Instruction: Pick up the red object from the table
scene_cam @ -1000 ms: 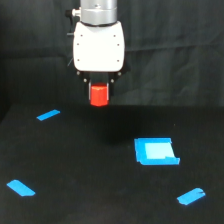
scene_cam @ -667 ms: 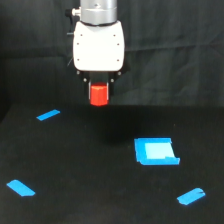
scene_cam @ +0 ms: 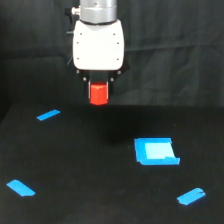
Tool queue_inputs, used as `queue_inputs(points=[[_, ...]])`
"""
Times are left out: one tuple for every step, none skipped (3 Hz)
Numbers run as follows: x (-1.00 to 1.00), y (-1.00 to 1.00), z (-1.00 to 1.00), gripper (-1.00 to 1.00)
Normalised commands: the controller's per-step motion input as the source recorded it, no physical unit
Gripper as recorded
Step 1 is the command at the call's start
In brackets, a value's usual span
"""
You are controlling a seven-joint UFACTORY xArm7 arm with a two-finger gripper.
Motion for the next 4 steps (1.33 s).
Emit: queue_inputs(points=[[-0.02,-0.01,0.09,-1.0],[0.0,-0.04,0.03,-1.0],[0.0,-0.03,0.0,-1.0],[-0.01,-0.03,0.01,-1.0]])
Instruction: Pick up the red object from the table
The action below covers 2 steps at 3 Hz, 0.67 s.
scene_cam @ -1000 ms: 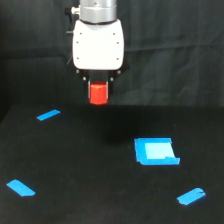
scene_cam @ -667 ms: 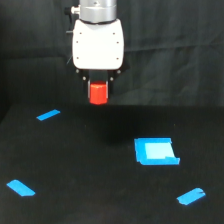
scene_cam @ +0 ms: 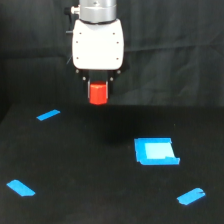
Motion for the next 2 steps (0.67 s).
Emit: queue_inputs(points=[[-0.01,-0.02,0.05,-1.0],[-0.01,-0.03,0.05,-1.0]])
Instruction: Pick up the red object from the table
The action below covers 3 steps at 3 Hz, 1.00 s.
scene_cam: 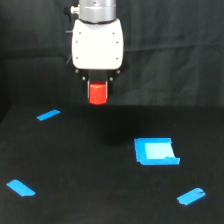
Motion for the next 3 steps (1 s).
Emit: queue_inputs(points=[[-0.01,-0.03,0.02,-1.0],[-0.01,-0.01,0.05,-1.0],[-0.01,-0.01,0.06,-1.0]])
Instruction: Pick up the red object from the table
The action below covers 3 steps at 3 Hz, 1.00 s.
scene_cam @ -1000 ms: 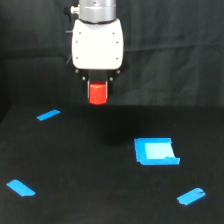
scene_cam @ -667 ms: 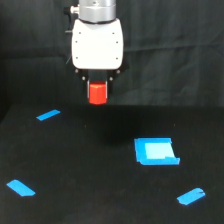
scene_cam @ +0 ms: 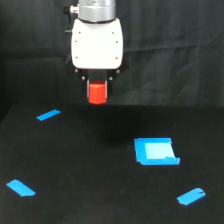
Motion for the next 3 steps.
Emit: queue_inputs(points=[[-0.01,-0.03,0.03,-1.0],[-0.02,-0.04,-0.01,-1.0],[-0.01,-0.03,0.01,-1.0]])
